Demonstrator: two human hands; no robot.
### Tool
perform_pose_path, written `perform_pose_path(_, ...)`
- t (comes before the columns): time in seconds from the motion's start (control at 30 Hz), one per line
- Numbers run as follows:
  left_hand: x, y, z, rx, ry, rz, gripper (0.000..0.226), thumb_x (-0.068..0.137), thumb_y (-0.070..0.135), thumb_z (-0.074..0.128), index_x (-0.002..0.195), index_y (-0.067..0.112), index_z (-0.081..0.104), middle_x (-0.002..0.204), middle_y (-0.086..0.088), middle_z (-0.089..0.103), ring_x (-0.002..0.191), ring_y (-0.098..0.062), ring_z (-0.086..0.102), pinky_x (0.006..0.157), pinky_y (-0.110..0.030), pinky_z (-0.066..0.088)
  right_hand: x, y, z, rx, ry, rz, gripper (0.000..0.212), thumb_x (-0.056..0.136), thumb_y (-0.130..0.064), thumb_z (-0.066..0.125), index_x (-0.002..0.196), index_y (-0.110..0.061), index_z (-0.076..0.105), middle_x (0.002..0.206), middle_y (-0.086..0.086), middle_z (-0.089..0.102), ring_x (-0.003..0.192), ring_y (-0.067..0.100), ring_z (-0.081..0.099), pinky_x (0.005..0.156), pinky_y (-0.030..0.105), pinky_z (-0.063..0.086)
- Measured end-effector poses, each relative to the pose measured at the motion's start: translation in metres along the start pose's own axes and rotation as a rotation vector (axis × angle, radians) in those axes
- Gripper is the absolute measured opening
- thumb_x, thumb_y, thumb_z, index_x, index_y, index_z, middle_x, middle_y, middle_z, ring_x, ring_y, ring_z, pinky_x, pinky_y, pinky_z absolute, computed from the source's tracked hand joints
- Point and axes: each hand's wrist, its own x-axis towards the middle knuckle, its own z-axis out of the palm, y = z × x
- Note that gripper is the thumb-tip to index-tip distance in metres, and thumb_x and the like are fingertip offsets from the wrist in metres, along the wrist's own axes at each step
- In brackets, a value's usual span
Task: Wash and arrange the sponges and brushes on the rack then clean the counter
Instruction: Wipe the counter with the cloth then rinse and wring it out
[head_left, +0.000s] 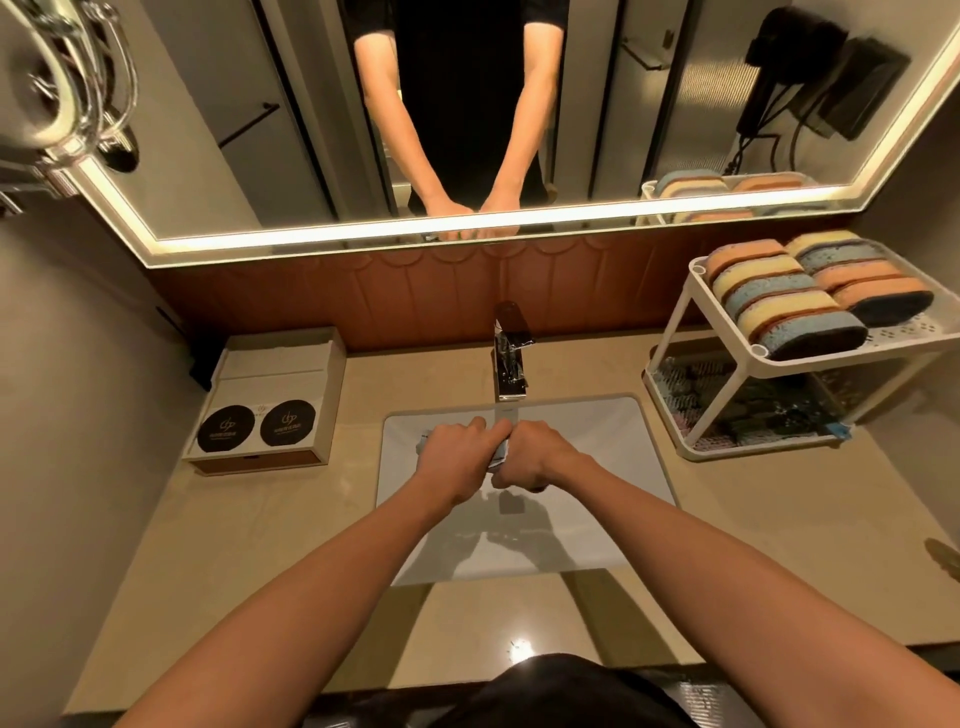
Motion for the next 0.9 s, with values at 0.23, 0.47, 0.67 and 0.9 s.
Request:
perform_pose_path(0.23,0.019,-0.014,-0.031,-0.871,-0.385,-0.376,0.016,0.066,0.018,0.068,0.08,0.015,0.062,0.071,-0.007,0.069,0.055,-0.023,0.061,0.05,-0.032,0.049,-0.015,0.026,0.009,-0.286,0.467,-0.38,0.097,0.075,-0.039,0.076,0.154,-0.022,0.022,0.152,0.006,0.031,0.135,0.031,0.036,0.106,0.045,0.041)
perform_pose_path(0.47,0.023,-0.007,-0.051,-0.891,-0.567,-0.289,0.012,0.069,0.013,0.069,0.075,0.013,0.059,0.062,-0.005,0.062,0.047,-0.017,0.053,0.045,-0.026,0.045,-0.008,0.019,-0.005,-0.367,0.485,-0.317,0.053,0.081,-0.025,0.072,0.127,-0.013,0.05,0.118,0.01,0.057,0.106,0.032,0.056,0.078,0.041,0.051)
perform_pose_path(0.67,0.012,-0.003,-0.034,-0.389,-0.257,-0.145,0.046,0.073,0.031,0.073,0.112,0.022,0.049,0.094,-0.003,0.065,0.08,-0.027,0.064,0.061,-0.033,0.044,-0.001,0.015,-0.001,-0.354,0.371,-0.257,0.04,0.073,-0.035,0.067,0.108,-0.016,0.057,0.095,0.005,0.071,0.08,0.029,0.069,0.069,0.036,0.054)
perform_pose_path(0.9,0.004,-0.009,-0.016,-0.028,-0.055,-0.008,0.047,0.089,0.017,0.059,0.132,0.014,0.041,0.097,-0.007,0.072,0.081,-0.032,0.069,0.058,-0.038,0.044,0.006,0.002,-0.002,-0.249,0.153,-0.156,0.016,0.067,-0.034,0.062,0.075,-0.023,0.054,0.067,-0.003,0.056,0.066,0.022,0.059,0.057,0.029,0.045)
